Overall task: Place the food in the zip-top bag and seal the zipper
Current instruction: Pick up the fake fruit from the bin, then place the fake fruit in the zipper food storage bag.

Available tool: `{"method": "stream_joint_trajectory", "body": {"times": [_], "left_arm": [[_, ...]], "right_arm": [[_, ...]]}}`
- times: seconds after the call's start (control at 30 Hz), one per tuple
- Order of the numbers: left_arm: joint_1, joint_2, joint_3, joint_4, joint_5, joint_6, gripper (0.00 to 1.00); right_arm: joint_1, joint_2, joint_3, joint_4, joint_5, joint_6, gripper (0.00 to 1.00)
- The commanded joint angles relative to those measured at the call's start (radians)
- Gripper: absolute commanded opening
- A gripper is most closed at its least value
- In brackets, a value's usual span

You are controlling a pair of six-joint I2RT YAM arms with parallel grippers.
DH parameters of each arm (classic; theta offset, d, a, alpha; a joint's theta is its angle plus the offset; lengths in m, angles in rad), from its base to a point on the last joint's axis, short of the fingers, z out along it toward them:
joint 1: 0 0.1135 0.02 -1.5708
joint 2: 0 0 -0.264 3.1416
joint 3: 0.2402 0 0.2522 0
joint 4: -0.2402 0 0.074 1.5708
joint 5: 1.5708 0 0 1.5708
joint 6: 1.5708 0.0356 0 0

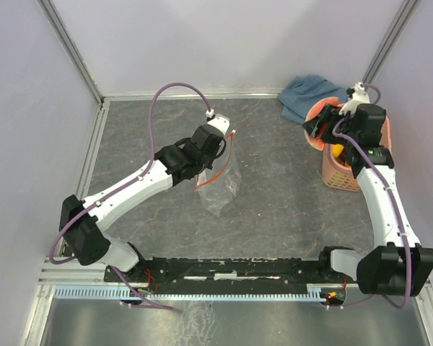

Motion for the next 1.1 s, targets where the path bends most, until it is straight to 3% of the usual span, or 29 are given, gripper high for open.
{"method": "stream_joint_trajectory", "body": {"times": [0.0, 0.3, 0.57, 0.77, 1.07], "left_arm": [[-0.025, -0.062, -0.026, 0.089, -0.079, 0.089, 0.03], [-0.088, -0.099, -0.076, 0.186, -0.298, 0.186, 0.03], [-0.140, -0.114, -0.111, 0.287, -0.365, 0.273, 0.03], [-0.219, -0.075, -0.148, 0.356, -0.473, 0.326, 0.03], [-0.262, -0.049, -0.130, 0.366, -0.475, 0.263, 0.03]], "right_arm": [[0.057, -0.063, -0.053, 0.028, -0.128, 0.078, 0.41], [0.163, -0.117, -0.103, 0.073, -0.344, 0.195, 0.41], [0.279, -0.108, -0.132, 0.141, -0.505, 0.288, 0.43], [0.374, -0.104, -0.172, 0.147, -0.561, 0.314, 0.43], [0.506, -0.070, -0.259, 0.204, -0.588, 0.359, 0.43]]}}
